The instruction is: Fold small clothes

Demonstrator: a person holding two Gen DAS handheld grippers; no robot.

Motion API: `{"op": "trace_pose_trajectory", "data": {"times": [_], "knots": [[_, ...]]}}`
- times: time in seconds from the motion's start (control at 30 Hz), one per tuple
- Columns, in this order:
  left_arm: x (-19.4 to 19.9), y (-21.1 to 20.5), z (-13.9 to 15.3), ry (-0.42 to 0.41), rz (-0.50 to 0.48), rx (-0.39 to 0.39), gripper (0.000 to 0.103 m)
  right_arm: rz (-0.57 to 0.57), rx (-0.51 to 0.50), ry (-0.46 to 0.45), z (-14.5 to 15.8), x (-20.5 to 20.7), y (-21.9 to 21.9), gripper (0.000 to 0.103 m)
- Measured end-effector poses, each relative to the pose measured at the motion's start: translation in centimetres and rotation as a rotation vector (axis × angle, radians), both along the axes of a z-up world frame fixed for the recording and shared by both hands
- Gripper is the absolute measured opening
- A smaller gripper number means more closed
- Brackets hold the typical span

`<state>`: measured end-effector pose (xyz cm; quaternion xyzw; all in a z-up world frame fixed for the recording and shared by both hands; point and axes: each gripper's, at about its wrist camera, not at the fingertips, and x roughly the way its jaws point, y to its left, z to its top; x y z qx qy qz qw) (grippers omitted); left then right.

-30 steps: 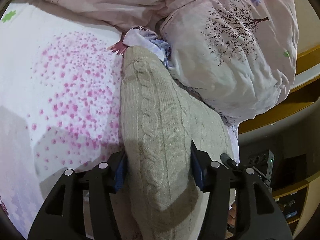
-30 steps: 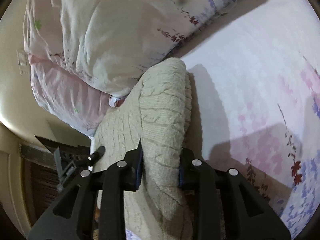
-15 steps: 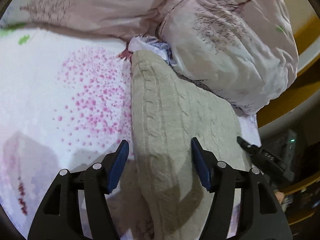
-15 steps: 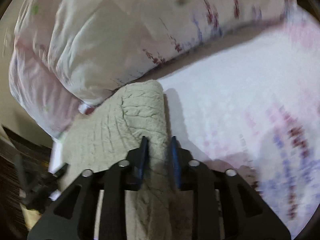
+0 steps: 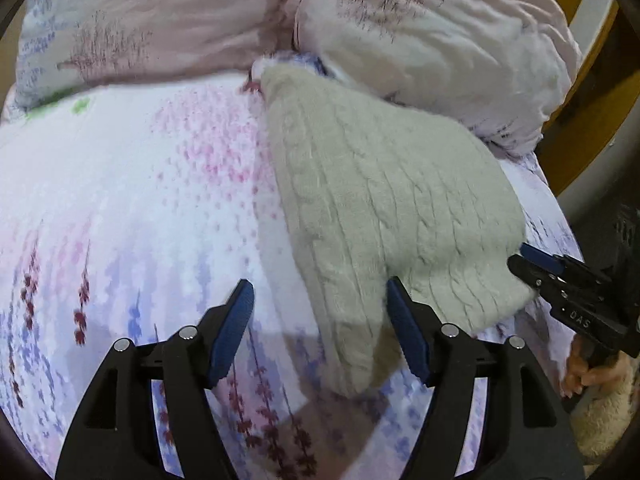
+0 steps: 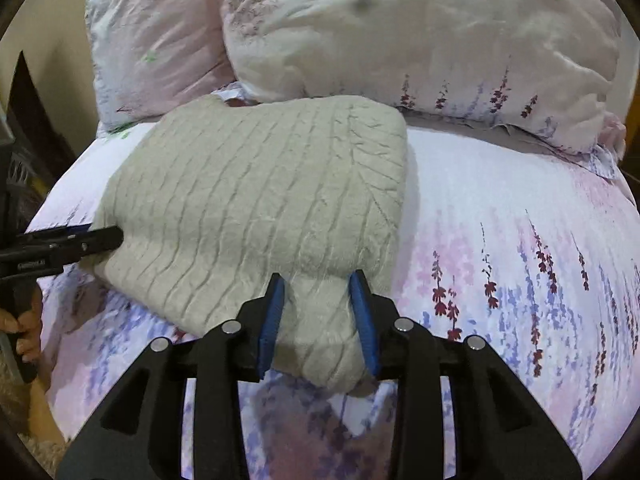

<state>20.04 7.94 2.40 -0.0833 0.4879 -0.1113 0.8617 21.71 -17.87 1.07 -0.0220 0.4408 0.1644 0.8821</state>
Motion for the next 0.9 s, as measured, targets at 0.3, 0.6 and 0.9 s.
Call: {"op": "trace_pose_trajectory", "data": {"times": [0.3,0.6,0.9], "knots": [[-4.3,-0.4,3.0,-0.159,-0.002,0.064,0.095,-0.071,0.057,-0.121,2.4,-4.5,-2.2,0.083],[-7.4,-0.8,2.4,-0.104,0.043,0.075,0.102,-0.091,0.073,-0.108,1.0,-7.6,-1.2,0.099],[-7.8,-2.4,1.0,-0.031,0.091,0.208,0.102,-0.135,-0.024,-0.059,-0.4,-8.0,-0.1,0.1]]}}
